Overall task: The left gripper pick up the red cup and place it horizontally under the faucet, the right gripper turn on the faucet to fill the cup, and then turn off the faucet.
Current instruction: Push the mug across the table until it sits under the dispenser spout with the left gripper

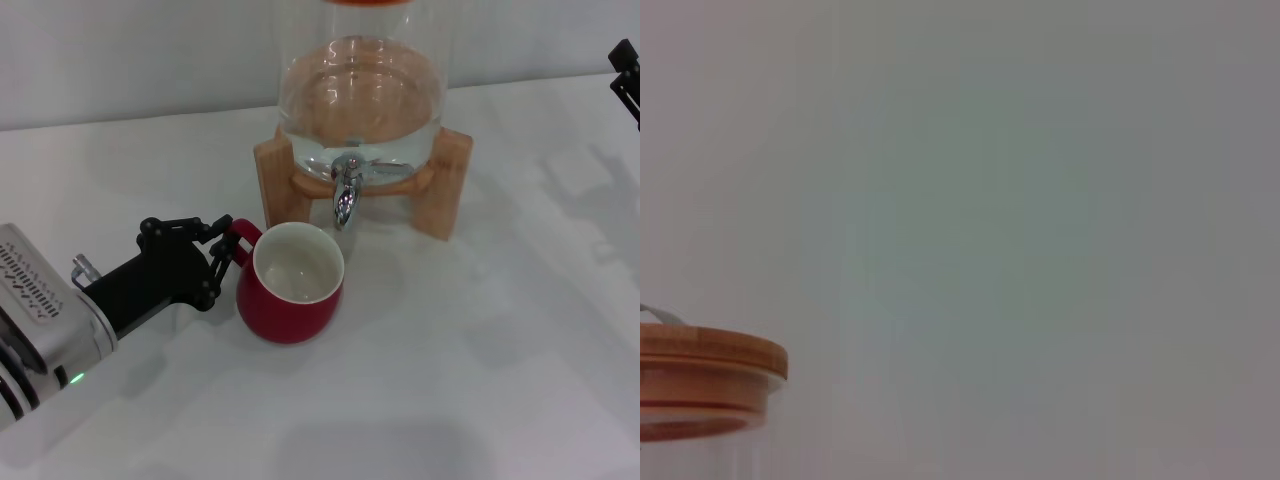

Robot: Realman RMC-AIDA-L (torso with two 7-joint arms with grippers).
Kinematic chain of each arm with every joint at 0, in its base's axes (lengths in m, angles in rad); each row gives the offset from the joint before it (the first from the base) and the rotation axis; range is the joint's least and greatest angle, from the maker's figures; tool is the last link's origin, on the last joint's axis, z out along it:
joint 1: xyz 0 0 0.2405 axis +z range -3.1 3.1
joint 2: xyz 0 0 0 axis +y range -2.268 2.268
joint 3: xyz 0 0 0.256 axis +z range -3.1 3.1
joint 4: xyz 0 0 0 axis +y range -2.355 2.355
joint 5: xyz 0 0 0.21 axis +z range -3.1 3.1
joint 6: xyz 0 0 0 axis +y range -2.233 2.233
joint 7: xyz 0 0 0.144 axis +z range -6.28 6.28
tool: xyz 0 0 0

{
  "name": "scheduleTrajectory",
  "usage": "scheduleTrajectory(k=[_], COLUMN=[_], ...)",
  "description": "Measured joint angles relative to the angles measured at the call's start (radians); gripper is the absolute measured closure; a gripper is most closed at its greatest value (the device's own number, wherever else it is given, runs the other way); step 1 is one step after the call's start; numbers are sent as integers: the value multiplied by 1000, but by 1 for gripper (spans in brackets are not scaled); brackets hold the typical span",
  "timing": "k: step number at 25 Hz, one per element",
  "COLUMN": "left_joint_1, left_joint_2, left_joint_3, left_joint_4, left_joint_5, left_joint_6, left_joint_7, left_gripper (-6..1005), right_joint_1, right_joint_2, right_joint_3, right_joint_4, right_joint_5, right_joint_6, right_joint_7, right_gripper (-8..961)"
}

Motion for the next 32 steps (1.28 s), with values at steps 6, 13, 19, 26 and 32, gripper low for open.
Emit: scheduleTrajectory(k=[6, 13, 19, 26, 32], left_joint_1=[-24, -42, -49, -49, -49], left_joint_2=[1, 3, 3, -1, -3], left_joint_3=[0, 0, 1, 6, 9], left_joint_4=[0, 2, 3, 3, 3], left_joint_5=[0, 5, 8, 8, 8], left_joint_6=[14, 22, 25, 26, 33], left_joint_7=[0, 0, 0, 0, 0], left_gripper=[899, 899, 899, 899, 899], right_joint_1=[0, 1, 7, 11, 13], right_joint_2=[0, 0, 0, 0, 0], right_joint_3=[-3, -10, -10, -10, -10], right_joint_4=[0, 0, -1, -2, -2], right_joint_5=[0, 0, 0, 0, 0], right_joint_6=[0, 0, 0, 0, 1], right_joint_7=[0, 0, 0, 0, 0], right_gripper=[131, 131, 131, 131, 131])
